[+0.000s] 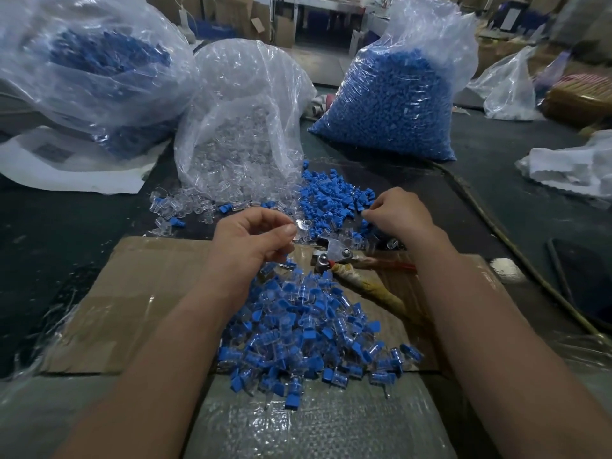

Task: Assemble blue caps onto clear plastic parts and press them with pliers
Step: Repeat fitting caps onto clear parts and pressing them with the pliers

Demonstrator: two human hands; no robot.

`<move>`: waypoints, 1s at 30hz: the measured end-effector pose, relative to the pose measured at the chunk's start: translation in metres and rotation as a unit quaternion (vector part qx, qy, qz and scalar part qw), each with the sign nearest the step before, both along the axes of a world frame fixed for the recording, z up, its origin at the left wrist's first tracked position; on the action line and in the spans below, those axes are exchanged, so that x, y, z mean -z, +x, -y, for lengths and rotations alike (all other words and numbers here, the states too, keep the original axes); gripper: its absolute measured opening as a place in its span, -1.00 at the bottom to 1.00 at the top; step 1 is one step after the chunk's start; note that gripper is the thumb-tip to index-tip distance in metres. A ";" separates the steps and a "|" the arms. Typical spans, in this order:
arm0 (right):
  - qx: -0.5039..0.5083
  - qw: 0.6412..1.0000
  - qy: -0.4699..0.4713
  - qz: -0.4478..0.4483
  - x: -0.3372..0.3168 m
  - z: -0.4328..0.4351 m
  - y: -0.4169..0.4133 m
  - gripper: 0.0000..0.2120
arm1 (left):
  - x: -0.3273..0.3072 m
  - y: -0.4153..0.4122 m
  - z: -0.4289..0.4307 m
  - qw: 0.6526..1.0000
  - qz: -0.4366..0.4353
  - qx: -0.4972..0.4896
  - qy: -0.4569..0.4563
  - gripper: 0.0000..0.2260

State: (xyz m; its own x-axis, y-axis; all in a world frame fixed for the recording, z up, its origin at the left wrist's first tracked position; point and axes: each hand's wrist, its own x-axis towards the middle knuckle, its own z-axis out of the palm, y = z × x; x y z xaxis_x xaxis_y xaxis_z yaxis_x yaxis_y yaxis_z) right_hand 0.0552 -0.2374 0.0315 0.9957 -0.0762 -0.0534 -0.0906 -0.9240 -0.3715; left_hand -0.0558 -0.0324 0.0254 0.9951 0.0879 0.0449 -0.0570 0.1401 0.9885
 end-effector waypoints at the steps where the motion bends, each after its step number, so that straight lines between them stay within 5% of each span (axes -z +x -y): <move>1: 0.002 1.000 -0.004 -0.008 0.003 -0.001 0.002 -0.75 | -0.001 0.000 0.000 1.000 -0.003 0.002 -0.004 -0.89; 13: -0.014 0.996 0.079 0.046 -0.003 -0.007 -0.007 -0.86 | -0.006 -0.004 -0.002 0.999 -0.008 0.033 -0.022 -0.88; 22: -0.102 0.924 0.335 0.152 -0.018 -0.033 -0.082 -0.85 | -0.007 -0.006 0.002 1.000 0.002 0.017 0.003 -0.88; 30: -0.172 0.897 0.367 0.179 -0.009 -0.054 -0.103 -0.80 | -0.005 -0.006 0.006 0.999 0.018 0.000 0.031 -0.86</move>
State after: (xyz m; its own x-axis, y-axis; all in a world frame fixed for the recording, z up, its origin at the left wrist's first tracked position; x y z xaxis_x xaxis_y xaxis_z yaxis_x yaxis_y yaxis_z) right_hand -0.0477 -0.1837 0.0403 0.9167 0.1638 0.3644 0.3995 -0.3695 -0.8389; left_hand -0.0618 -0.0382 0.0300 0.9928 0.0839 0.0860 -0.0925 0.0776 0.9927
